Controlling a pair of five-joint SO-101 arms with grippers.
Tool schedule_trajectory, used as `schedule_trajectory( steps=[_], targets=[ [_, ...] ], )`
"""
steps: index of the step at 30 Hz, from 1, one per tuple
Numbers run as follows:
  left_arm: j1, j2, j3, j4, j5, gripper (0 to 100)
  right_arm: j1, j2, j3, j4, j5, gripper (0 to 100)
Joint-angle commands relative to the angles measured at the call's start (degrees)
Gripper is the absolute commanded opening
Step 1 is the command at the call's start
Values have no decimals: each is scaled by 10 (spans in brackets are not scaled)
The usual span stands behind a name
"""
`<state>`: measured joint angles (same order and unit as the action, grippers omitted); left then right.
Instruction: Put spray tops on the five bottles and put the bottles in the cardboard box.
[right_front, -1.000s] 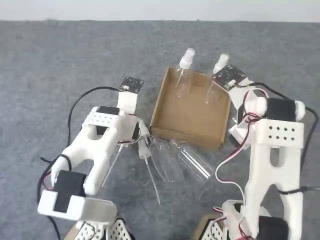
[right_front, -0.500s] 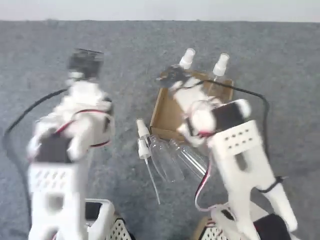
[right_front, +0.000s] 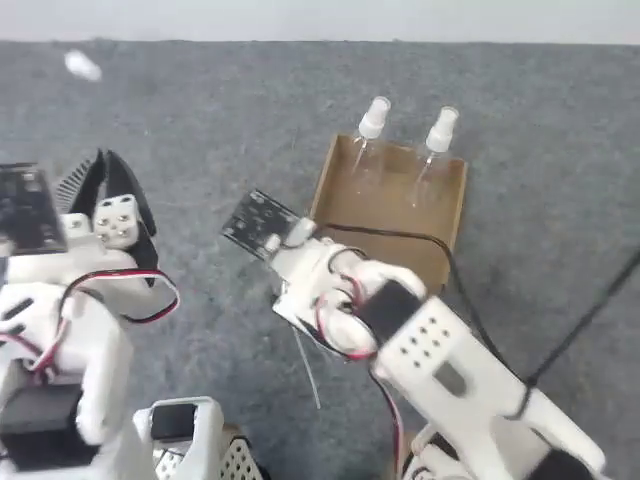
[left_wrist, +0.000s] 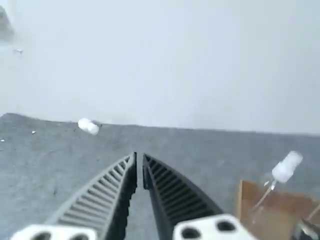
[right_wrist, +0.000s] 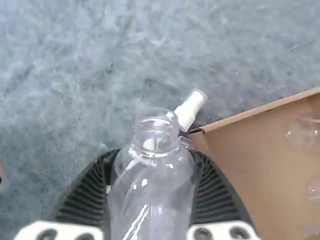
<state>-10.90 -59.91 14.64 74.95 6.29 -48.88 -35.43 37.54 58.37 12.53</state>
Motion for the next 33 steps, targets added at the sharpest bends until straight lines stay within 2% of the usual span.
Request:
schedule_trajectory(
  steps=[1,6,10,15,20,27,30,33],
  targets=[
    [0,-6,-24,-41,47,12,-2,-110,42,-28,-8,6],
    [-4,-4,-9,-46,43,12,14,-117,71,-26,-6,6],
    [-4,-6,55,-37,-15,12,48,-110,67,-18,-6,6],
    [-28,-7,149,-40,-36,12,120,-115,6,84,-2,6],
    [-58,-8,177,-47,-40,12,282,-115,-60,210,67,6],
    [-55,-7,258,-83,-40,13,612,-108,-63,221,207,7],
    [-55,-8,295,-113,-40,13,696,-107,-43,156,218,6],
    [-55,-10,298,-116,-38,13,722,-108,25,41,184,6]
  ],
)
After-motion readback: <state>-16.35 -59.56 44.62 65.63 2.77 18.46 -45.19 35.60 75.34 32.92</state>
